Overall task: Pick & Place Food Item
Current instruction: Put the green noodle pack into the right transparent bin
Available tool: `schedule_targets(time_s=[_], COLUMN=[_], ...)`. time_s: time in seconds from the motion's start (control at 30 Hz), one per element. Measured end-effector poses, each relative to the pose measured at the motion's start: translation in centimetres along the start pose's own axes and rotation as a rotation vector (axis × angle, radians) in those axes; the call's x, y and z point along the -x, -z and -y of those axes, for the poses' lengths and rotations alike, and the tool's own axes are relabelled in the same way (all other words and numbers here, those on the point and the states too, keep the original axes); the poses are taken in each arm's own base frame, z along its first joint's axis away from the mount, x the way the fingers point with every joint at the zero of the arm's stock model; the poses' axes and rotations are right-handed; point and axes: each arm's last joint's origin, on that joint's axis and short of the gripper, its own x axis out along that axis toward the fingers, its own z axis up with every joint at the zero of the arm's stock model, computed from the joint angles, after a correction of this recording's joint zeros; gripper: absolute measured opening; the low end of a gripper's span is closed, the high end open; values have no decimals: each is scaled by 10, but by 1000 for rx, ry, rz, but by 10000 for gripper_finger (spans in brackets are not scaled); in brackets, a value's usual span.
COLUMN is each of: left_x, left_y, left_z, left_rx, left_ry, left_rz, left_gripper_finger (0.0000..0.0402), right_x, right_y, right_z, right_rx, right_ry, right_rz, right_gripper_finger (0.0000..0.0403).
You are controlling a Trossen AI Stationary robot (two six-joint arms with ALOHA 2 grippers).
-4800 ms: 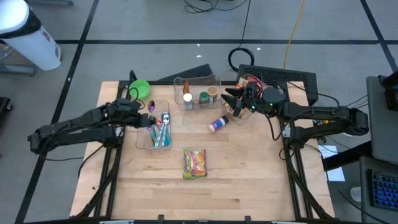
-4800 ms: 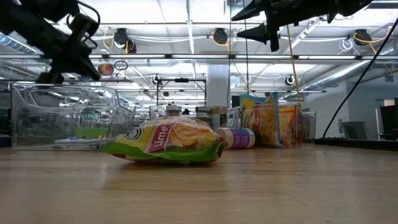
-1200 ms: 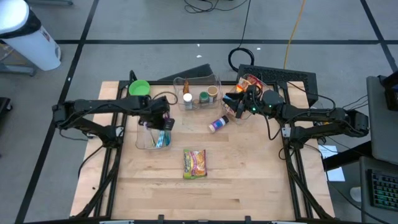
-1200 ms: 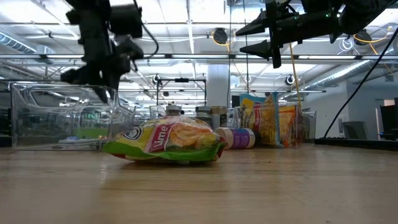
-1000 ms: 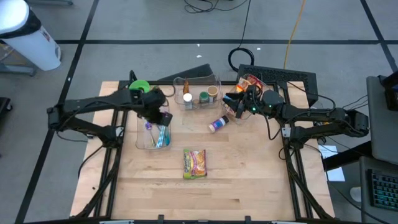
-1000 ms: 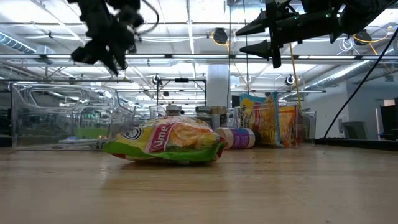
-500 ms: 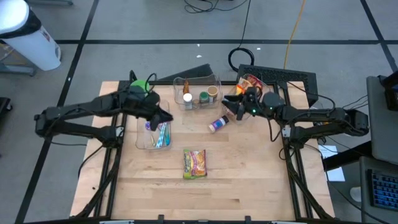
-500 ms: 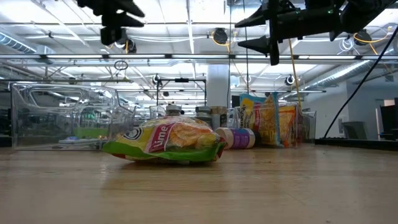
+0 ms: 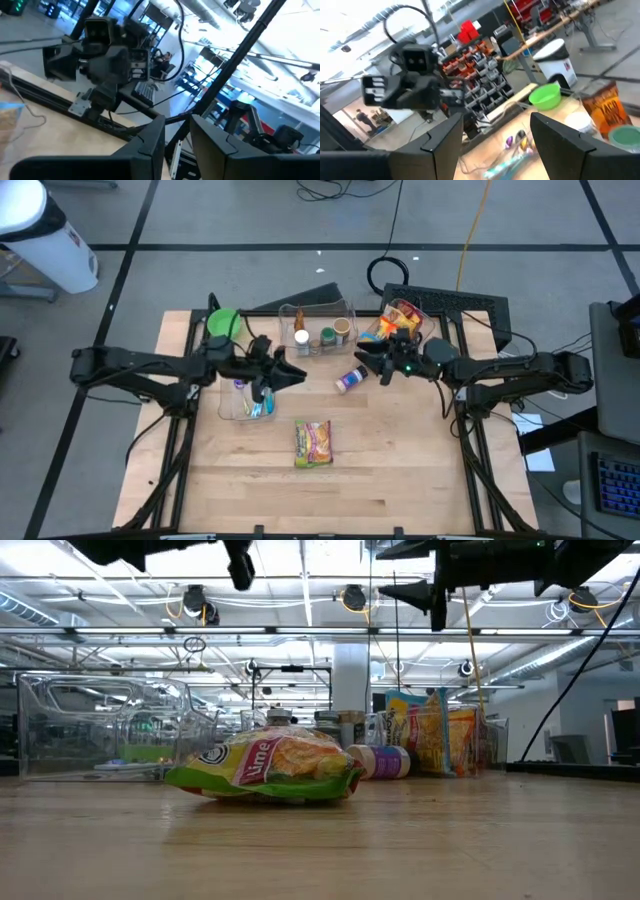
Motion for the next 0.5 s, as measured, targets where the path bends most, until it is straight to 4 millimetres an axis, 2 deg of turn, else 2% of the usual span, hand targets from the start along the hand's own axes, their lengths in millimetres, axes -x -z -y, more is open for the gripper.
schedule_targets(time_s=[0.1, 0.27, 0.37, 0.5], left_x=[-9, -17, -19, -22], left_y=[5, 7, 7, 0], left_z=[-8, -17, -21, -19], left_rx=[38, 130, 208, 203], left_ry=[22, 69, 107, 138], left_rz=[6, -45, -104, -100], left_gripper_finger=[97, 116, 146, 186], right_x=[-3, -17, -28, -38], right_y=[0, 12, 26, 54], right_z=[-5, -18, -24, -26], right_rx=[9, 21, 18, -41], right_ry=[-33, -53, -82, -87], right_rz=[20, -73, -204, -436], right_gripper_finger=[224, 224, 224, 224])
